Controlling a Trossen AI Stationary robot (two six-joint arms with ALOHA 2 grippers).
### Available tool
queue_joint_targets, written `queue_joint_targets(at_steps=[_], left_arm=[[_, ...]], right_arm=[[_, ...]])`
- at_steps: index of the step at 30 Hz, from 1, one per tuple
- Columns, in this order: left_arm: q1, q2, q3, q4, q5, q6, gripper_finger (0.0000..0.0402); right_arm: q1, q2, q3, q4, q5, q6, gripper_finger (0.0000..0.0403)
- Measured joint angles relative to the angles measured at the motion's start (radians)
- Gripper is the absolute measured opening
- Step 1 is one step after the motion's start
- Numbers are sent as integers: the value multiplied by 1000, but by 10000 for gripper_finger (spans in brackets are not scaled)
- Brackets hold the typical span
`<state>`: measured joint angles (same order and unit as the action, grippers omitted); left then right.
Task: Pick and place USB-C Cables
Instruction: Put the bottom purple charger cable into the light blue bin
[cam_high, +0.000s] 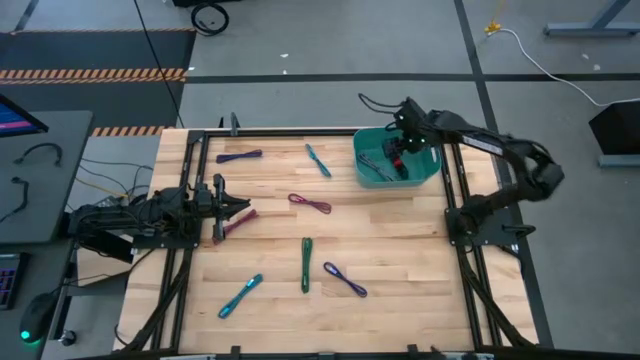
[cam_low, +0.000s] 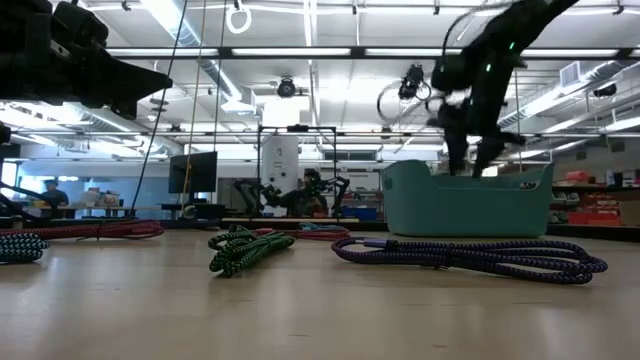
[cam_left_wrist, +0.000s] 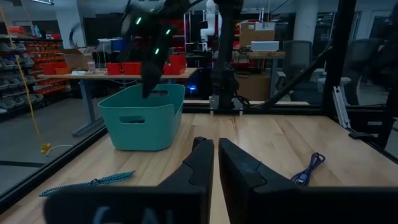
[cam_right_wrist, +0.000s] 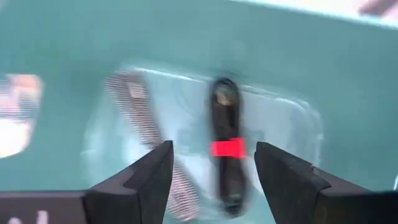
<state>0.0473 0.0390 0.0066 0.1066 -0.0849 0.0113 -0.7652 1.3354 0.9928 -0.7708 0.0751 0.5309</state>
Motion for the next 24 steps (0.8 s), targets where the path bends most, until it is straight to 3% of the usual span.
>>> queue_joint_targets(at_steps=[3, 7, 14, 21, 24], left_arm=[[0, 0, 0, 0, 0, 0, 29], [0, 0, 0, 0, 0, 0, 35], [0, 0, 0, 0, 0, 0, 36], [0, 0, 0, 0, 0, 0, 28], [0, 0, 0, 0, 0, 0, 28]], right_arm=[[149, -102, 0, 0, -14, 39, 226], [447, -186, 0, 1, -14, 120, 213], [947, -146, 0, 36, 0, 302, 197], [1198, -11, 0, 172, -53, 508, 195], [1246, 63, 0, 227, -52, 489, 195]])
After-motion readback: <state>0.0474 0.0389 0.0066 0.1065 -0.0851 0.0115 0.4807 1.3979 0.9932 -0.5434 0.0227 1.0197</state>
